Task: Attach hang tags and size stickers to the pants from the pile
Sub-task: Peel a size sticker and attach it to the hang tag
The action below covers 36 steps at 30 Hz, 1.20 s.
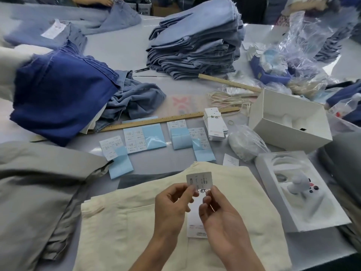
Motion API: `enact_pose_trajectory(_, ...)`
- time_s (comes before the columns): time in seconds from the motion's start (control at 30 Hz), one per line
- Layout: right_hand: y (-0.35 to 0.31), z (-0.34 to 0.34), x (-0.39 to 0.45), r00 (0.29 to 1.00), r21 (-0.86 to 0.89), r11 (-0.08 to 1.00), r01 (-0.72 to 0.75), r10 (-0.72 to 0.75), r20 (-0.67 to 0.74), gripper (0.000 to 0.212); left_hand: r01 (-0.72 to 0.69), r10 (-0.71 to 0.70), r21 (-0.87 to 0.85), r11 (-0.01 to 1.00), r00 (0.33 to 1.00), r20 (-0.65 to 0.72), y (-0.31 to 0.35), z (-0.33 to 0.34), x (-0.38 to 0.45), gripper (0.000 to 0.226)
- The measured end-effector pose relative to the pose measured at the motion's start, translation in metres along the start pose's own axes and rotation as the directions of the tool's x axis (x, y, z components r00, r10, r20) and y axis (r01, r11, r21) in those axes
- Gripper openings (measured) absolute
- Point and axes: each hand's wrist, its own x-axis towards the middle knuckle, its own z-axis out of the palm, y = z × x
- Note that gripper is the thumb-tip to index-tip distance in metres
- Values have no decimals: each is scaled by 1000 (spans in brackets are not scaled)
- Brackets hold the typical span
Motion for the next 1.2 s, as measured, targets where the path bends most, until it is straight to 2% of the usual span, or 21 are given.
enact_pose_trajectory(0.07,3,-7,-2,995,-108,990,95,-97,-16,26,6,-7,28,1000,1000,21,-1,-7,0,10)
enact_pose_trajectory(0.13,3,-17,-3,957,-284,921,268,-289,-37,19,-80,55,197,977,990,130,2,-18,4,11)
enact_pose_trajectory(0.2,-4,-27,-4,848,-489,733,473,-530,26,30,-234,127,377,896,950,287,9,-27,10,14)
enact_pose_trajectory(0.27,-17,-35,-4,730,-659,446,605,-642,236,36,-373,142,513,773,890,434,20,-35,17,10)
enact_pose_trajectory(0.33,-25,-39,-4,679,-744,146,652,-550,487,33,-495,78,638,590,821,565,31,-41,25,10)
enact_pose_trajectory(0.37,-26,-41,-3,676,-761,37,647,-490,551,30,-550,43,675,491,790,612,35,-43,28,12)
enact_pose_trajectory(0.4,-25,-42,-2,678,-770,-38,637,-446,584,28,-595,23,685,420,762,647,38,-44,30,14)
enact_pose_trajectory(0.47,-22,-45,-3,691,-775,-131,619,-377,616,25,-646,10,663,380,719,695,40,-45,33,13)
enact_pose_trajectory(0.53,-17,-49,-3,695,-771,-163,615,-349,628,26,-664,-6,638,390,691,723,41,-45,33,11)
enact_pose_trajectory(0.63,-15,-55,-4,688,-781,-176,599,-385,615,30,-665,-48,625,408,668,742,37,-43,31,13)
enact_pose_trajectory(0.73,-17,-63,-4,737,-801,-140,582,-325,593,23,-654,-101,625,426,652,751,34,-39,27,11)
enact_pose_trajectory(0.83,-17,-67,-4,756,-801,-129,585,-271,596,18,-649,-135,640,410,651,747,30,-34,29,7)
enact_pose_trajectory(0.93,-18,-70,-3,749,-791,-175,586,-254,611,15,-643,-144,647,410,655,742,22,-31,30,8)
enact_pose_trajectory(1.0,-19,-69,0,761,-805,-164,570,-262,593,15,-620,-145,648,442,663,734,18,-33,33,13)
enact_pose_trajectory(1.03,-19,-68,1,778,-824,-120,554,-278,563,16,-577,-130,645,502,687,715,16,-35,35,15)
enact_pose_trajectory(1.1,-21,-63,5,822,-866,-8,500,-311,477,18,-401,-48,621,674,815,578,12,-39,44,12)
enact_pose_trajectory(1.17,-24,-55,10,870,-903,69,425,-307,386,18,-226,53,590,776,954,296,6,-42,52,9)
enact_pose_trajectory(1.2,-25,-52,13,896,-918,98,383,-282,344,18,-170,74,594,786,980,183,2,-43,54,12)
